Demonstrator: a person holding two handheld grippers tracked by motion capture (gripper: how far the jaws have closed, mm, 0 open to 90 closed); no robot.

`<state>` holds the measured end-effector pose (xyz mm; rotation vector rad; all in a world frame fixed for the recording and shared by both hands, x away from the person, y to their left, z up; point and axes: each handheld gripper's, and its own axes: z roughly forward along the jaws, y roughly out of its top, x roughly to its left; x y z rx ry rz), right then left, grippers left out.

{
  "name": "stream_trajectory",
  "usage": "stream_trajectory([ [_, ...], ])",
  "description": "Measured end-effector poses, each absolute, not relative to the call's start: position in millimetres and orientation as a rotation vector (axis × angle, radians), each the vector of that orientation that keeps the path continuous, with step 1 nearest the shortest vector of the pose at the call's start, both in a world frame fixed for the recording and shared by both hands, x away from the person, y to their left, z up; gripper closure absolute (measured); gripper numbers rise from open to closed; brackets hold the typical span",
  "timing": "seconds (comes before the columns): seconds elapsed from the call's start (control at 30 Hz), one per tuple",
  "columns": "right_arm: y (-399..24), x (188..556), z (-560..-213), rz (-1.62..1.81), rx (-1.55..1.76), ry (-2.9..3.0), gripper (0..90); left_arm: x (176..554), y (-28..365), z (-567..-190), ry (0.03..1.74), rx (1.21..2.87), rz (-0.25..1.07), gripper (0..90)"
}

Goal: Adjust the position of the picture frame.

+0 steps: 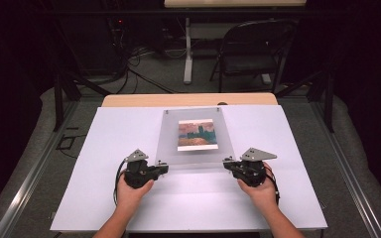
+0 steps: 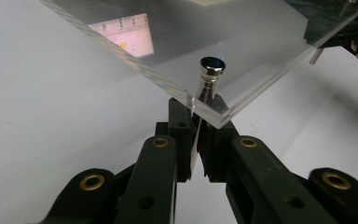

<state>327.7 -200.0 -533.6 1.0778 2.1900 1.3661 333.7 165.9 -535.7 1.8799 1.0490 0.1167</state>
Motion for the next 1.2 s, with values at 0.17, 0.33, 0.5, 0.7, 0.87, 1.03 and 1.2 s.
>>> stream_trajectory([
  [0.17,-193.7,327.9,-534.8,1.358,1.075,2.206,84.0,338.3,169.2,-537.7,1.072,1.870,0.126,83.9],
  [0.33,-192.7,332.9,-536.8,1.348,1.097,2.197,84.2,344.2,167.6,-540.9,1.088,1.862,0.131,83.6],
  [0.5,-193.8,337.7,-540.0,1.342,1.115,2.195,84.6,347.6,165.2,-545.0,1.093,1.864,0.125,83.4],
  [0.7,-195.4,343.9,-545.1,1.323,1.137,2.197,84.9,352.1,162.5,-550.3,1.106,1.869,0.133,83.1],
  [0.87,-193.2,346.3,-548.6,1.307,1.139,2.211,84.9,354.6,163.7,-553.6,1.120,1.871,0.122,82.7],
  [1.03,-193.0,346.8,-550.2,1.298,1.137,2.221,84.9,354.9,163.1,-554.9,1.124,1.876,0.120,82.5],
  [1.2,-192.9,346.6,-554.2,1.274,1.145,2.235,85.0,355.4,162.3,-558.7,1.139,1.892,0.116,82.1],
])
